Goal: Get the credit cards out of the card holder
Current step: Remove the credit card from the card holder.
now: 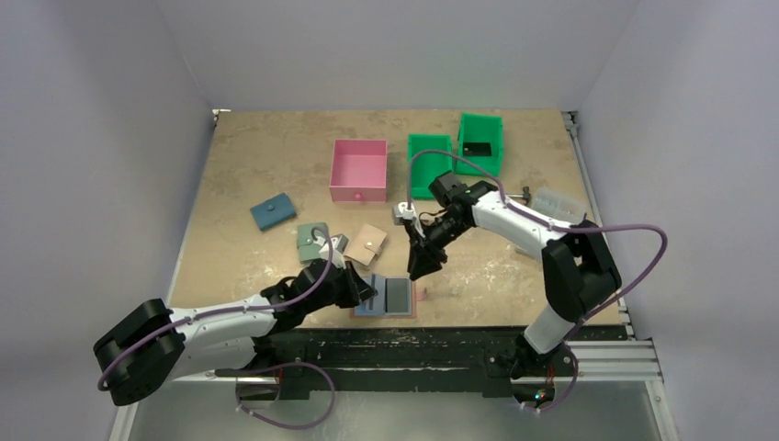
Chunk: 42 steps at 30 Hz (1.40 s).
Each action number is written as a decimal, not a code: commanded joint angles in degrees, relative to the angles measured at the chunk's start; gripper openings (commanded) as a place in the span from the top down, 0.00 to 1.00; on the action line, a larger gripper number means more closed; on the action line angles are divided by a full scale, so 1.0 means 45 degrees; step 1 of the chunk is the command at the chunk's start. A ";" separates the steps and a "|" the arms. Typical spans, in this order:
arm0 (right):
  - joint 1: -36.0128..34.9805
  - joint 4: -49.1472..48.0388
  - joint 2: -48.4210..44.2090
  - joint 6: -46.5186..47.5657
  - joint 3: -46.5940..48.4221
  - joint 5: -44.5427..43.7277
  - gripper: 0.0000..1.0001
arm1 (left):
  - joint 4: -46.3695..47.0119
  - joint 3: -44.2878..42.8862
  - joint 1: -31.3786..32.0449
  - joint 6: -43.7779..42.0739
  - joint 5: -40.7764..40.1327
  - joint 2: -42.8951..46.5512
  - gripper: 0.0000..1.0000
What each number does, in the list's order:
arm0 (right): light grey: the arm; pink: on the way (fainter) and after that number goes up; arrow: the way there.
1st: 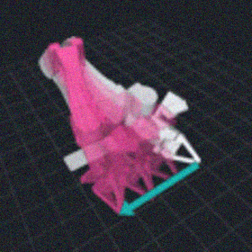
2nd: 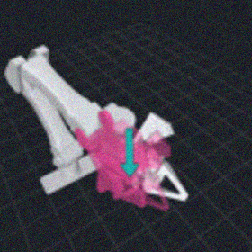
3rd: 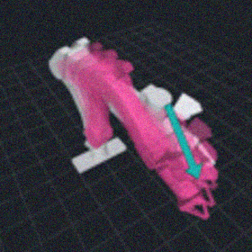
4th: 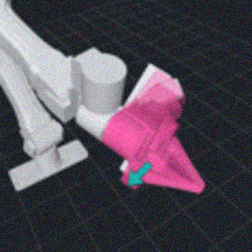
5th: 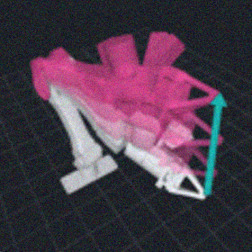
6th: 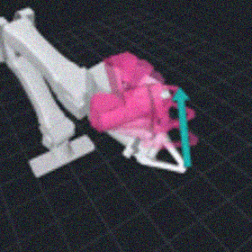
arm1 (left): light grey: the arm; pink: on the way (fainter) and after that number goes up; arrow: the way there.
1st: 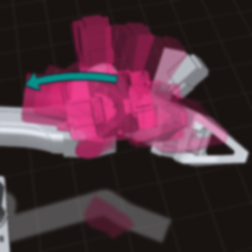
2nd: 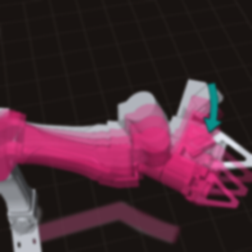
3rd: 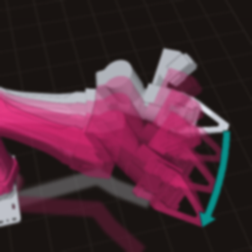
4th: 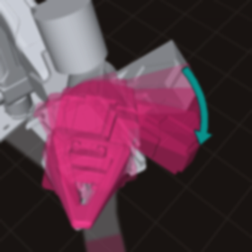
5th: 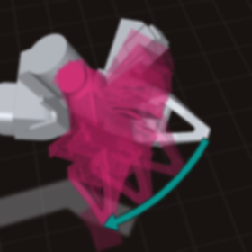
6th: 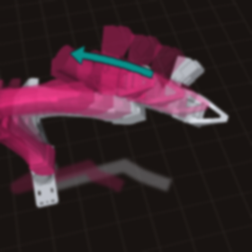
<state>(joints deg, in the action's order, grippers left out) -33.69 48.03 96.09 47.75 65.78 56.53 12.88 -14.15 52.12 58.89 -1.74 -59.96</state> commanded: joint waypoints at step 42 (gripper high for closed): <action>0.2063 -0.0945 -0.0863 -0.1113 -0.0311 -0.0131 0.64 | 0.8190 -0.1551 -0.0073 -0.1377 0.0075 -0.6001 1.00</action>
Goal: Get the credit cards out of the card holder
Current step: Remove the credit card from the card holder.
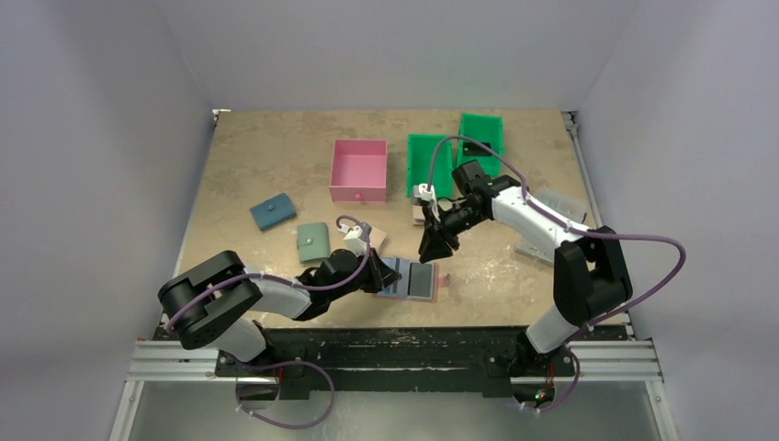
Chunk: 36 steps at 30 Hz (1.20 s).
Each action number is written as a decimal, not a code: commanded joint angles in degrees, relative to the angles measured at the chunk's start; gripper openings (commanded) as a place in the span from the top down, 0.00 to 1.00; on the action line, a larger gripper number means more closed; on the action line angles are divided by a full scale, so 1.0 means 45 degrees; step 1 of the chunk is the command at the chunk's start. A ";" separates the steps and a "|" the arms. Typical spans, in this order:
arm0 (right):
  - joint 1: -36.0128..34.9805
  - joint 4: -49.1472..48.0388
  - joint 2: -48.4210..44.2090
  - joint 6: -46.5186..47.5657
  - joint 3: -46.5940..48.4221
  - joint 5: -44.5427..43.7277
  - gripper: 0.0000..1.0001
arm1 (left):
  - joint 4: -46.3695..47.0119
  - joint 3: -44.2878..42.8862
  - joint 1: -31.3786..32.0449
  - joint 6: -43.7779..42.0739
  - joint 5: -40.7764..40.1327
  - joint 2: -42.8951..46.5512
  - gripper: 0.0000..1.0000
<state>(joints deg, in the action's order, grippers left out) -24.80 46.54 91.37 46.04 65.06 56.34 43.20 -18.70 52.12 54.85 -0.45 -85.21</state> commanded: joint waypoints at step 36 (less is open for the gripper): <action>0.0198 -0.1538 0.3476 -0.3143 -0.0027 0.1109 0.62 | 0.5466 0.1076 -0.0070 -0.0063 -0.0110 -0.0816 1.00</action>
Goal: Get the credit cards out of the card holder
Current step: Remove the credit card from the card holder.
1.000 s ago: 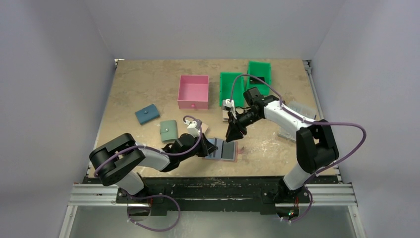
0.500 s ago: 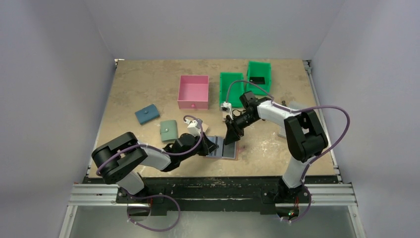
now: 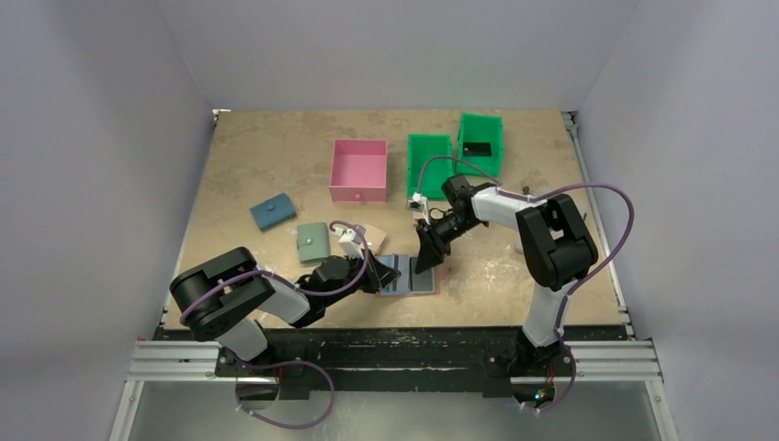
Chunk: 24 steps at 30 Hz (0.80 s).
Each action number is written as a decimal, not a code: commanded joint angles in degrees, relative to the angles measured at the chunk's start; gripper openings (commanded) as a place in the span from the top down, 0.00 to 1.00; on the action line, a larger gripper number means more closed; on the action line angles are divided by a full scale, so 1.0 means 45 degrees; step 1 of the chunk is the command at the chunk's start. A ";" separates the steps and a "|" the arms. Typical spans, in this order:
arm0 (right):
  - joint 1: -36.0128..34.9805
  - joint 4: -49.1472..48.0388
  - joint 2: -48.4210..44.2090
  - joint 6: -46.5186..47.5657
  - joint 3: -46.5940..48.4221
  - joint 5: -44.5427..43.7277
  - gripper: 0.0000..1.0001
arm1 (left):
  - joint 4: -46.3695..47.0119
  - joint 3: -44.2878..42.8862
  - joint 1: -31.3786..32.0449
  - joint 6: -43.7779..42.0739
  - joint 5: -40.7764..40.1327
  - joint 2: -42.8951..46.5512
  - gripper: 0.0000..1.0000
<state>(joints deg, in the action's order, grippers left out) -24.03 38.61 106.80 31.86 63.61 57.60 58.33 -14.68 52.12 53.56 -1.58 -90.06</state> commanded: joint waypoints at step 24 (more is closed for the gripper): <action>0.0508 0.1839 -0.0026 0.1243 0.0793 0.3339 0.59 | 0.5492 0.0537 -0.0089 0.1652 0.1121 -0.0543 1.00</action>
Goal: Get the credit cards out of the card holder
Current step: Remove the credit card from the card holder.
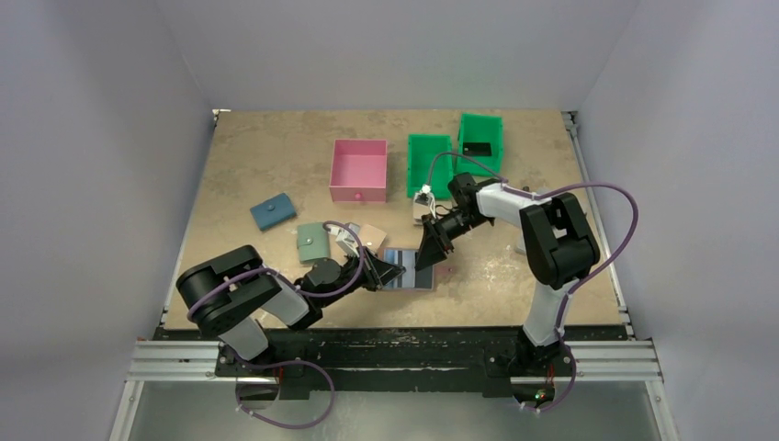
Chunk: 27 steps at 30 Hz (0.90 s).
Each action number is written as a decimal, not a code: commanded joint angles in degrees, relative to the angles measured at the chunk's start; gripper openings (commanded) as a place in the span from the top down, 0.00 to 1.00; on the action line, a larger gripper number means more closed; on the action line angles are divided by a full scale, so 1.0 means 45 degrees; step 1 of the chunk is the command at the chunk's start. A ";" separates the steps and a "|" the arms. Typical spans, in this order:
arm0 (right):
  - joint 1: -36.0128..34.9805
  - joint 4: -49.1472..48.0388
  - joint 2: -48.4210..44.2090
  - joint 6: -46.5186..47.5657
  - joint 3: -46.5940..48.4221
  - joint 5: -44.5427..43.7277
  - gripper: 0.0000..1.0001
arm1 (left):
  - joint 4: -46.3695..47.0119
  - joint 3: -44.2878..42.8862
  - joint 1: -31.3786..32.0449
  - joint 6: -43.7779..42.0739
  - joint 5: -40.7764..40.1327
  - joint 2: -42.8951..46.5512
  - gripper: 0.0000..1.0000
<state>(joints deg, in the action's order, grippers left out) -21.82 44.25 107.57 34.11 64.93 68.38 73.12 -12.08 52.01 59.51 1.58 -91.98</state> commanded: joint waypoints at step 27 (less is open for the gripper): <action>0.0014 0.1570 0.0317 0.1341 0.0787 0.1001 0.59 | 0.3067 -0.0180 -0.0067 0.0633 0.0566 -0.0347 1.00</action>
<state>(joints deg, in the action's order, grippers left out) -21.69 52.18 109.65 40.14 67.90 71.50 77.47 -12.05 51.86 60.95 2.79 -93.38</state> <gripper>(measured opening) 0.419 0.038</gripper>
